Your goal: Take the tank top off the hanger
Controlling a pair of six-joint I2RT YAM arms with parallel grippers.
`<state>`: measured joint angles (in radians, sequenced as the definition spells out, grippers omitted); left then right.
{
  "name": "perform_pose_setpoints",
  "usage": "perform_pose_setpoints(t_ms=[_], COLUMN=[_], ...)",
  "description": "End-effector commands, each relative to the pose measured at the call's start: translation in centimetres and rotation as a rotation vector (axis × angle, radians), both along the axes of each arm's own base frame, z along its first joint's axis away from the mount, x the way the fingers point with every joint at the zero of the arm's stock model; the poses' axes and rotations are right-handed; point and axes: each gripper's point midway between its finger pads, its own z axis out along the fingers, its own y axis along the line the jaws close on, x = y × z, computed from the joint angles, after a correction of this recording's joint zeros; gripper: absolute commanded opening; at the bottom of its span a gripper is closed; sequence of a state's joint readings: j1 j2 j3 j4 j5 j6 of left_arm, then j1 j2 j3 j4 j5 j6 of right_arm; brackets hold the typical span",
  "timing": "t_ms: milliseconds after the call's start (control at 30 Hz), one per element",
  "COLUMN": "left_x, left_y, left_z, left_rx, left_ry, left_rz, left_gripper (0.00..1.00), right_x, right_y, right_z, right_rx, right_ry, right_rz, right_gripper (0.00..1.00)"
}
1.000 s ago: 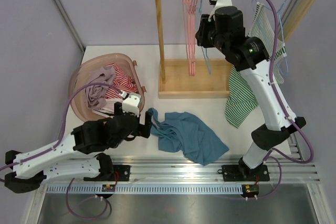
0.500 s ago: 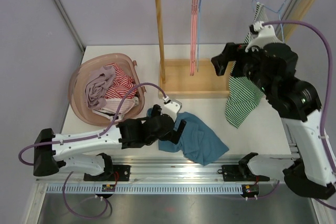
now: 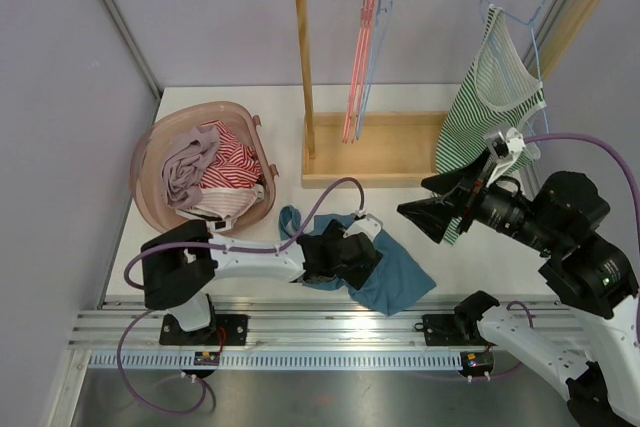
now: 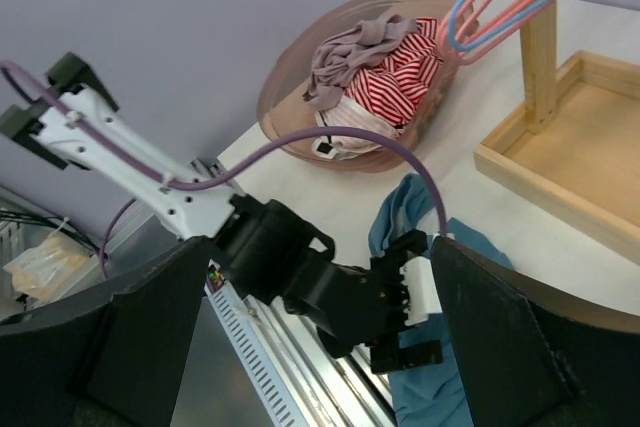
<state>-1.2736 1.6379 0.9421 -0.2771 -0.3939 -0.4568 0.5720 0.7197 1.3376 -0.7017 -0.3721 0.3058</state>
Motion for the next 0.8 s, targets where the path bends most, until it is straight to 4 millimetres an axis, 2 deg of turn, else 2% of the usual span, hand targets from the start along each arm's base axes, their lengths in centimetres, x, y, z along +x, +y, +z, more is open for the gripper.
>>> perform_pose_setpoints(t_ms=[0, 67, 133, 167, 200, 233, 300, 333, 367, 467, 500, 600, 633, 700, 767], left_x=[0.5, 0.2, -0.2, -0.6, -0.8, -0.9, -1.2, -1.1, -1.2, -0.6, -0.5, 0.4, 1.0, 1.3, 2.1], left_y=[-3.1, -3.2, -3.4, -3.0, -3.0, -2.8, -2.2, -1.9, -1.4, -0.5, 0.0, 1.3, 1.5, 2.7, 4.2], left_z=[0.5, -1.1, -2.1, -3.2, -3.6, -4.0, -4.6, -4.6, -4.7, -2.5, -0.8, 2.6, 5.3, 7.6, 11.1], left_rx=[-0.098, -0.075, -0.079, -0.060, -0.061, -0.059, -0.048, -0.045, -0.037, -0.053, -0.072, -0.100, -0.155, -0.164, -0.202], left_ry=[0.002, 0.032, 0.062, 0.080, 0.091, 0.101, 0.112, 0.108, 0.108, 0.070, 0.053, -0.014, -0.056, -0.093, -0.153], left_rz=[0.026, 0.032, 0.027, 0.025, 0.024, 0.035, 0.043, 0.057, 0.067, 0.102, 0.115, 0.158, 0.180, 0.206, 0.256], left_gripper=[0.99, 0.99, 0.91, 0.79, 0.52, 0.33, 0.08, 0.00, 0.00, 0.00, 0.00, 0.00, 0.00, 0.00, 0.00], right_x=[-2.7, -3.0, -3.4, -3.6, -3.7, -4.2, -4.5, -4.8, -4.9, -5.2, -5.2, -5.0, -5.0, -5.0, -5.0], right_y=[0.4, 0.2, 0.1, 0.0, 0.0, -0.1, -0.2, -0.4, -0.4, -0.8, -0.9, -1.2, -1.3, -1.4, -1.5], right_z=[3.0, 3.2, 3.4, 3.7, 3.7, 4.1, 4.3, 4.5, 4.6, 5.0, 5.1, 5.2, 5.3, 5.5, 5.6], right_rx=[0.095, 0.100, 0.106, 0.111, 0.115, 0.124, 0.133, 0.137, 0.139, 0.147, 0.147, 0.144, 0.147, 0.147, 0.148], right_ry=[-0.090, -0.100, -0.105, -0.117, -0.117, -0.131, -0.136, -0.146, -0.150, -0.169, -0.172, -0.181, -0.182, -0.190, -0.195], right_rz=[0.106, 0.106, 0.116, 0.121, 0.125, 0.132, 0.138, 0.141, 0.142, 0.131, 0.126, 0.105, 0.100, 0.092, 0.088], right_gripper=[1.00, 0.99, 0.99, 1.00, 0.99, 1.00, 0.99, 0.99, 0.99, 1.00, 1.00, 0.99, 0.99, 1.00, 0.99])
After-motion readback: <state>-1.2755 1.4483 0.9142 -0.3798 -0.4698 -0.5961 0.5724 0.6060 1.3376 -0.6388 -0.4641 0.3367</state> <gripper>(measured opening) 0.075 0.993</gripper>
